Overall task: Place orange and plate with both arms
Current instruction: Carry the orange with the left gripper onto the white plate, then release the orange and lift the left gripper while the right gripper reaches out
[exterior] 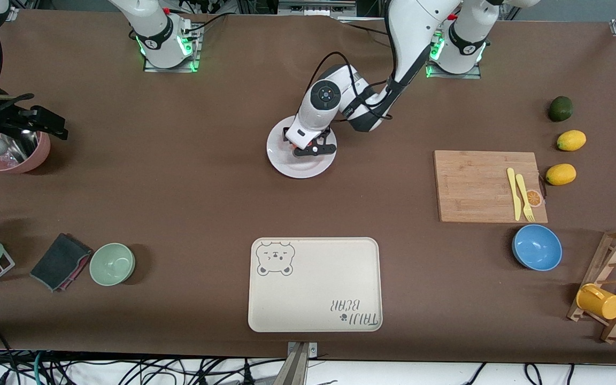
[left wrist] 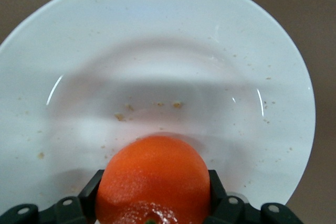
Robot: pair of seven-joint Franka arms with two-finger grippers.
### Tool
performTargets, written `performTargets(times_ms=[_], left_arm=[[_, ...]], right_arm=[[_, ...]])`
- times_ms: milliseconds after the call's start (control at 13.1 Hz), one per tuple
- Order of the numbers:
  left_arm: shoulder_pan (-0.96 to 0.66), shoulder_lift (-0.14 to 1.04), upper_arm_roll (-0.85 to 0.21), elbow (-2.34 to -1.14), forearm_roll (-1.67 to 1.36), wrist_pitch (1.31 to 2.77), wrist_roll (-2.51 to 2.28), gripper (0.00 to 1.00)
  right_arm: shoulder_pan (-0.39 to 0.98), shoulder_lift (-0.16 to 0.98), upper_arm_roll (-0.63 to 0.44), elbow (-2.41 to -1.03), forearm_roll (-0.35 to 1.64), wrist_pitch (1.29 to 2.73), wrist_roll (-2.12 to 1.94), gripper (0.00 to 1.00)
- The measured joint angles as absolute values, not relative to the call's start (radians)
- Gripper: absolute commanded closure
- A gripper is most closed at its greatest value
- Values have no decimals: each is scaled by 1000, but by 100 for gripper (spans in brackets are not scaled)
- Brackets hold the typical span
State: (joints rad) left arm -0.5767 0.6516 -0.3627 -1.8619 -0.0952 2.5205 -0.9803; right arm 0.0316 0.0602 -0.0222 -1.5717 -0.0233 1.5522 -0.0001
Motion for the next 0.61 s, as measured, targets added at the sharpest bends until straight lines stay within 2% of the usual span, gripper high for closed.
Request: performTargets(times_ms=[381,609], left_arm=[[-556,622,-348,-1843,-95,2503,-985,0],[-467,498,-344,-1824,-95,2325,-988,0]], right_arm=[[32,61,3,-1572,-23,1552,0,0],[39,75,14,-1575,-23,1549,-3,0]])
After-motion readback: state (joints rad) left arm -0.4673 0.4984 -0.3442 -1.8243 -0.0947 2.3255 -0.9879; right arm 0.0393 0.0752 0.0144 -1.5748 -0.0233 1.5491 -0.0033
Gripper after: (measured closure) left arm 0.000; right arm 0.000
